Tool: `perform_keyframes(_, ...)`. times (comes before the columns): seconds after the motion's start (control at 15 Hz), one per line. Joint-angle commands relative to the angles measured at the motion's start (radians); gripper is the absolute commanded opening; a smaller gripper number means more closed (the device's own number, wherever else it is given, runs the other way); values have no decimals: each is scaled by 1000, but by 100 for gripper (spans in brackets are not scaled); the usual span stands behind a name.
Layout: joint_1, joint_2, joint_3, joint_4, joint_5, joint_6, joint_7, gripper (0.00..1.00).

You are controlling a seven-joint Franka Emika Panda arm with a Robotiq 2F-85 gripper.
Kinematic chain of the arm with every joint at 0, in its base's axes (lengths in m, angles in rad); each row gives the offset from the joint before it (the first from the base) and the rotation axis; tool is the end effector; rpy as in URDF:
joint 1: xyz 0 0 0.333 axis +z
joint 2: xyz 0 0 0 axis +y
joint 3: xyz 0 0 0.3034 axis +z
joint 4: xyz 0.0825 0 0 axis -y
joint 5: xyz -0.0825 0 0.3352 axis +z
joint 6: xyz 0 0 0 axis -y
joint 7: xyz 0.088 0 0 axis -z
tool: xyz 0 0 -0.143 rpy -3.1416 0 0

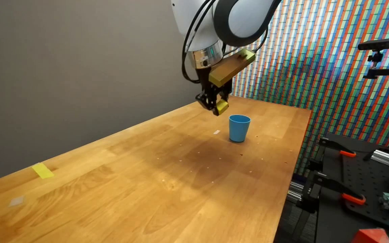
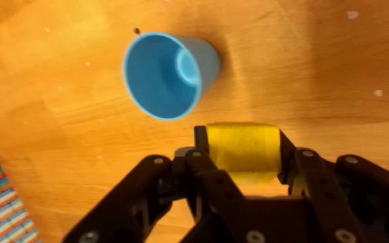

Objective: Put the yellow block inside the blue cup

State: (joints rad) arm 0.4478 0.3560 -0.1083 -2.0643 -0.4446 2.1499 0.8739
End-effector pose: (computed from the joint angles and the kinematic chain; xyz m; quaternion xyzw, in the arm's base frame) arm 0.4993 0.1436 0.2369 0.9669 -0.1143 -0.0033 0.2279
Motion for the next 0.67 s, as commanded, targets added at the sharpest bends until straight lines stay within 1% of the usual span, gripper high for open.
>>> perform_keyframes(0.0, -77, -183, 41, -144, -9, -120, 100, 21)
perform_keyframes(0.13, -124, -222, 69, -185, 22, -144, 131, 21)
perform_keyframes(0.2, -146, -227, 83, -206, 38, -136, 143, 21)
perform_keyframes(0.4, -192, -210, 116, -253, 50, -33, 190, 21)
perform_keyframes(0.6, -213, -177, 129, -273, 22, 82, 247, 21)
